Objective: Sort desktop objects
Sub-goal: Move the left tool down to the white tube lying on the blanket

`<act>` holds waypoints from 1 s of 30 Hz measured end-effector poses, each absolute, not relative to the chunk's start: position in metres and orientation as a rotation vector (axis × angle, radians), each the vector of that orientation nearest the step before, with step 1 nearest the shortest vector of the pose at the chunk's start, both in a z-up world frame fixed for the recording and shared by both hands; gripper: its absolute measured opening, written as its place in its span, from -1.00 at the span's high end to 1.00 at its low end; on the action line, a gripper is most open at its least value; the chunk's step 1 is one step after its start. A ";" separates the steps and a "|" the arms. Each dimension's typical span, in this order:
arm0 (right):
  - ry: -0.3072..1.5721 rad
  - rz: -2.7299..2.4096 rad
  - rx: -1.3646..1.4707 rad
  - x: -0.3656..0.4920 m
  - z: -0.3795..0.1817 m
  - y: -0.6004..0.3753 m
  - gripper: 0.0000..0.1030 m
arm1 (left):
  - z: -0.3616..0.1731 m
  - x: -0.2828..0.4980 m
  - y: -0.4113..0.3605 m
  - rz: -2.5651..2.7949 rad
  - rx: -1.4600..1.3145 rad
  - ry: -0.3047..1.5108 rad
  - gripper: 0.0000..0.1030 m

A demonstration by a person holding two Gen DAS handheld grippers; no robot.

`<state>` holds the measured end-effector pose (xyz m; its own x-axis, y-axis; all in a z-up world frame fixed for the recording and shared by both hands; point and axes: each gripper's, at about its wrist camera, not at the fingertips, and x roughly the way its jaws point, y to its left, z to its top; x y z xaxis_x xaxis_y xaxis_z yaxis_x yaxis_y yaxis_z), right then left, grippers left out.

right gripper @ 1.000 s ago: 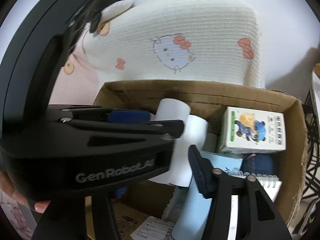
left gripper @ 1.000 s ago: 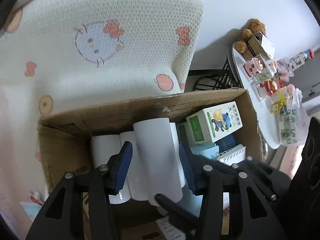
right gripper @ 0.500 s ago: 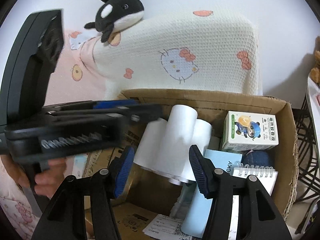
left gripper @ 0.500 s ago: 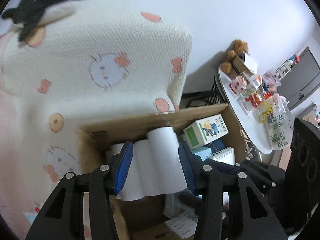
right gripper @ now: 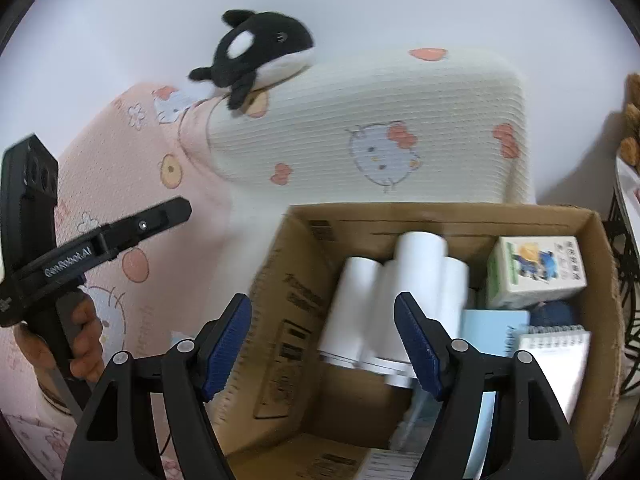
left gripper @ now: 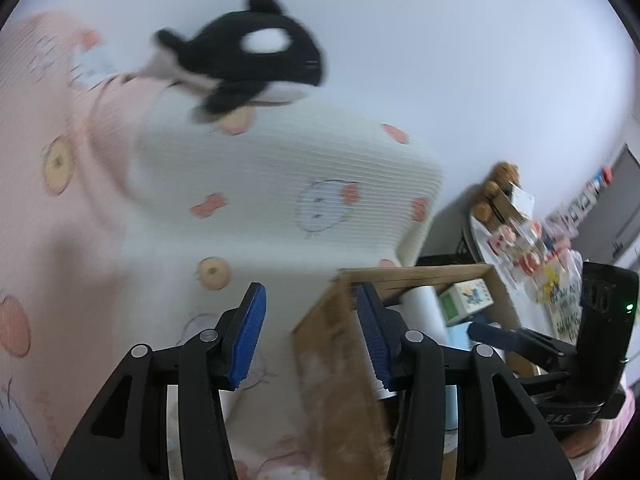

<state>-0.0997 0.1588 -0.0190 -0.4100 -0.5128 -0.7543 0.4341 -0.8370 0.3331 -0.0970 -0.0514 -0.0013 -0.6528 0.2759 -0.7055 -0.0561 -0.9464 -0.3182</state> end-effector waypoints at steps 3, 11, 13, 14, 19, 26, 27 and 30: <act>-0.127 -2.226 1.238 -0.101 -0.014 0.142 -0.39 | -0.007 -0.092 -0.075 2.734 -1.239 -0.405 0.00; -0.075 -2.194 1.216 -0.100 0.002 0.096 -0.39 | -0.013 -0.067 -0.125 2.786 -1.219 -0.460 -0.23; -0.061 -2.180 1.206 -0.097 0.007 0.082 -0.39 | -0.015 -0.061 -0.134 2.763 -1.213 -0.493 -0.26; -0.055 -2.172 1.203 -0.095 0.009 0.076 -0.40 | -0.016 -0.058 -0.138 2.746 -1.209 -0.514 -0.27; -0.019 -2.136 1.174 -0.086 0.014 0.047 -0.40 | -0.022 -0.045 -0.158 2.754 -1.196 -0.578 -0.27; 0.090 -2.015 1.239 -0.076 -0.010 0.003 -0.41 | -0.035 -0.030 -0.190 2.863 -1.241 -0.551 -0.27; 0.105 -2.009 1.241 -0.074 -0.011 -0.002 -0.41 | -0.037 -0.028 -0.195 2.874 -1.249 -0.555 -0.27; 0.144 -2.021 1.236 -0.072 -0.015 -0.012 -0.41 | -0.046 -0.023 -0.209 2.874 -1.281 -0.597 -0.27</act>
<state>-0.0718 -0.0118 -0.0151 -0.2528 -0.5374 -0.8045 0.6463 -0.7126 0.2729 -0.0234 -0.2087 -0.0463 -0.6786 0.0942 -0.7284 0.2037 -0.9287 -0.3099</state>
